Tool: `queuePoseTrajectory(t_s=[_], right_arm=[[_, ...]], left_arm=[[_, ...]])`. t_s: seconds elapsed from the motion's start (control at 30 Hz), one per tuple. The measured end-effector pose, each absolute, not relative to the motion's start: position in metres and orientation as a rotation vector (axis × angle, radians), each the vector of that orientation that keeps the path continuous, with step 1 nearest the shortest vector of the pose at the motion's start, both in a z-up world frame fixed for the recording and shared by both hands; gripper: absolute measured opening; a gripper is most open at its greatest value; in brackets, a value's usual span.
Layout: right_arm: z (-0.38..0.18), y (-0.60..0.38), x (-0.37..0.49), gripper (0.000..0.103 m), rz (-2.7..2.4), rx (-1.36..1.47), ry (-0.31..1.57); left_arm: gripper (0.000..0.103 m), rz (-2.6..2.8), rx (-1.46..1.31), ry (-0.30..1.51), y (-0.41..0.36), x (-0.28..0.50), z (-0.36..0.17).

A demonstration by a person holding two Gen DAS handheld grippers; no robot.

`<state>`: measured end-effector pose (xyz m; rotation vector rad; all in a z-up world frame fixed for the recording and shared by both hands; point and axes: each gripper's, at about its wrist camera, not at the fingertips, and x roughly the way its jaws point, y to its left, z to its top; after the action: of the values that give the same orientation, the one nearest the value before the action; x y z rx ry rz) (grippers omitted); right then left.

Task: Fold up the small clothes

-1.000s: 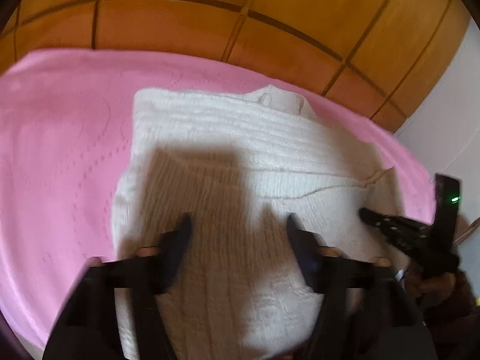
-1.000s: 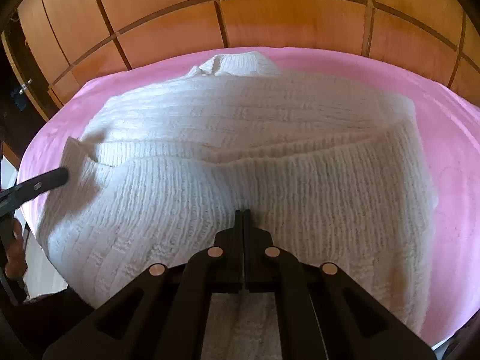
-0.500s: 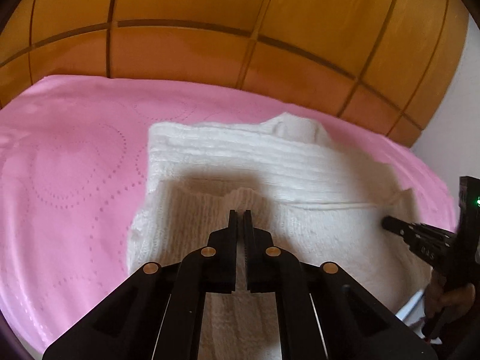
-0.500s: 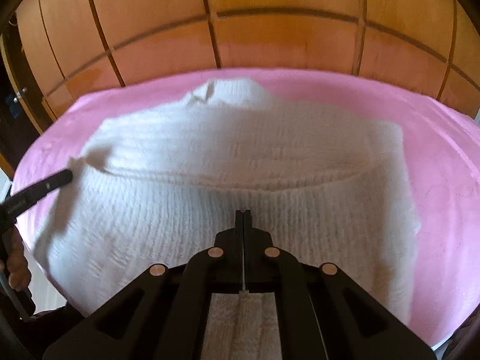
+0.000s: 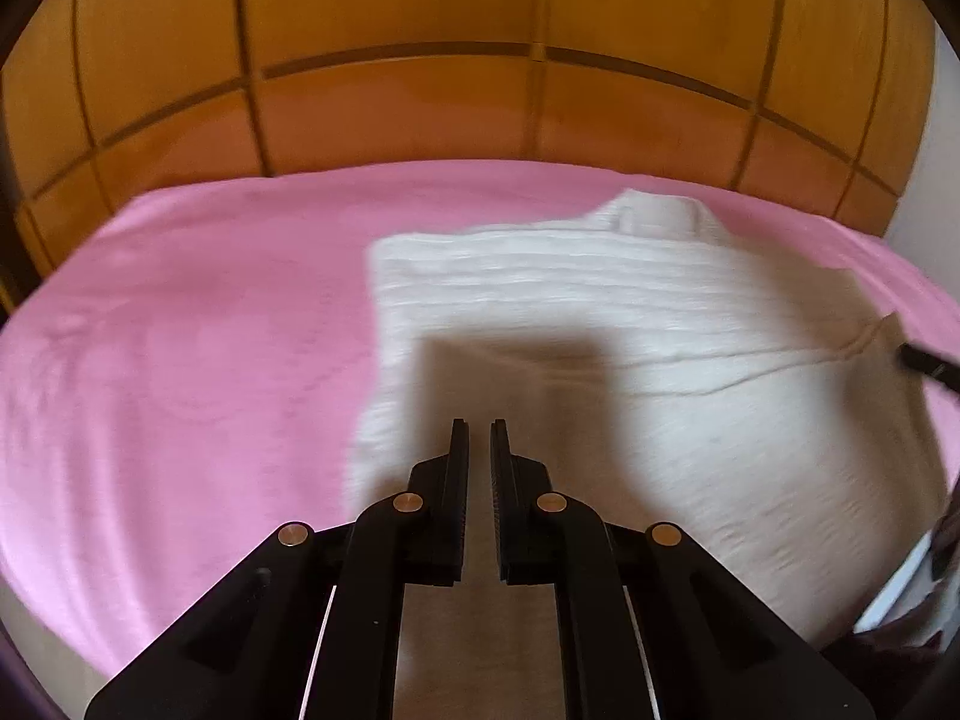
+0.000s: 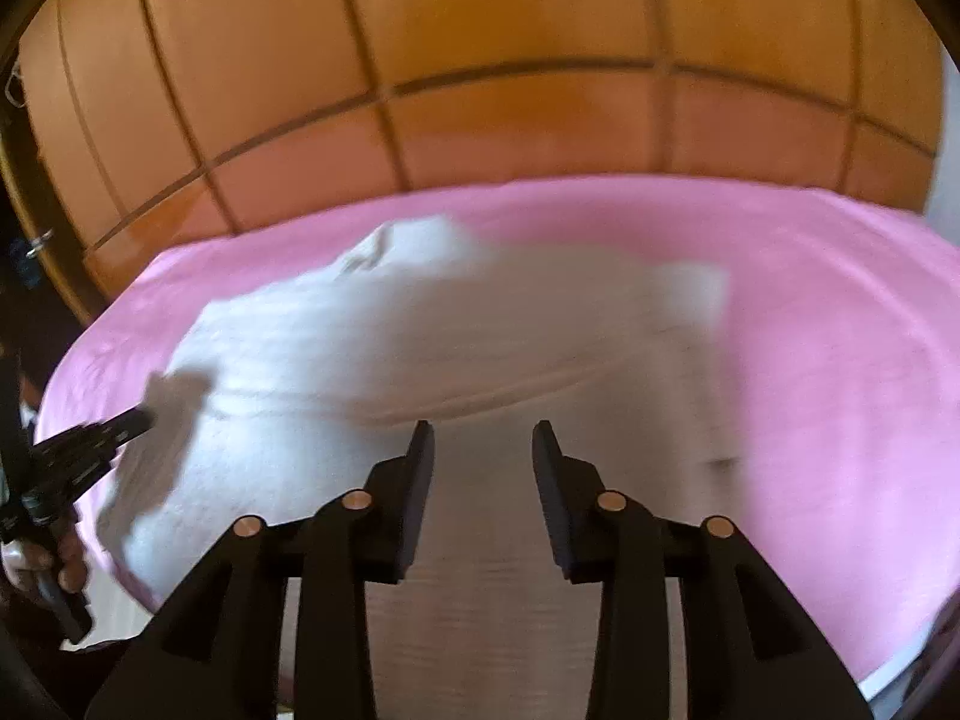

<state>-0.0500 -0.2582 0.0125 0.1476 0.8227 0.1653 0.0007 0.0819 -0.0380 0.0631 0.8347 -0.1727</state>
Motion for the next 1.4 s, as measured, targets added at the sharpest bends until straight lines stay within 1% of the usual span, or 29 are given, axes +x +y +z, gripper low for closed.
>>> queuePoseTrajectory(t_s=[0.03, 0.07, 0.2, 0.27, 0.3, 0.33, 0.47, 0.5, 0.53, 0.57, 0.6, 0.63, 0.67, 0.7, 0.9, 1.1, 1.23, 1.4], right_arm=[[0.015, -0.269, -0.051, 0.042, 0.123, 0.134, 0.808], [0.015, -0.275, -0.051, 0.043, 0.104, 0.132, 0.805], [0.003, -0.291, -0.038, 0.044, 0.067, 0.122, 0.842], [-0.004, -0.289, -0.031, 0.043, 0.050, 0.090, 0.860], [-0.007, -0.287, -0.029, 0.043, 0.029, 0.072, 0.868], [-0.011, -0.286, -0.027, 0.042, 0.015, 0.064, 0.876], [-0.017, -0.286, -0.027, 0.046, -0.003, 0.044, 0.885], [-0.020, -0.286, -0.028, 0.044, 0.000, 0.045, 0.894], [-0.021, -0.286, -0.028, 0.023, 0.007, 0.047, 0.907], [-0.022, -0.286, -0.029, 0.011, 0.013, 0.045, 0.913], [-0.022, -0.285, -0.031, 0.008, 0.016, 0.035, 0.915], [-0.019, -0.283, -0.033, 0.008, 0.015, 0.021, 0.906], [-0.016, -0.282, -0.035, 0.007, 0.021, 0.014, 0.900], [-0.013, -0.281, -0.036, 0.007, 0.026, 0.014, 0.895], [0.027, -0.283, -0.052, 0.007, 0.074, 0.031, 0.826], [0.067, -0.297, -0.050, 0.006, 0.120, 0.144, 0.752], [0.081, -0.309, -0.017, 0.006, 0.121, 0.208, 0.714], [0.078, -0.322, 0.047, 0.006, 0.051, 0.237, 0.714]], left_arm=[[0.006, -0.158, 0.065, 0.837, 0.089, 0.000, -0.038], [0.006, -0.144, 0.059, 0.840, 0.096, -0.001, -0.040], [0.006, -0.142, -0.020, 0.884, 0.121, 0.006, -0.047], [0.027, -0.167, -0.057, 0.911, 0.130, 0.009, -0.049], [0.048, -0.165, -0.072, 0.910, 0.132, 0.010, -0.050], [0.054, -0.178, -0.088, 0.905, 0.131, 0.011, -0.049], [0.055, -0.214, -0.143, 0.894, 0.137, 0.016, -0.049], [0.053, -0.221, -0.150, 0.895, 0.137, 0.016, -0.050], [0.042, -0.244, -0.158, 0.897, 0.136, 0.016, -0.051], [0.036, -0.254, -0.151, 0.896, 0.135, 0.016, -0.051], [0.027, -0.253, -0.131, 0.891, 0.132, 0.015, -0.051], [0.015, -0.250, -0.104, 0.881, 0.130, 0.014, -0.051], [0.007, -0.256, -0.098, 0.879, 0.129, 0.014, -0.052], [0.004, -0.258, -0.093, 0.878, 0.128, 0.013, -0.051], [0.002, -0.262, -0.099, 0.808, 0.134, 0.001, -0.033], [0.002, -0.279, -0.162, 0.738, 0.140, 0.004, 0.003], [0.002, -0.287, -0.180, 0.699, 0.132, 0.035, 0.024], [0.001, -0.266, -0.200, 0.692, 0.121, 0.093, 0.035]])
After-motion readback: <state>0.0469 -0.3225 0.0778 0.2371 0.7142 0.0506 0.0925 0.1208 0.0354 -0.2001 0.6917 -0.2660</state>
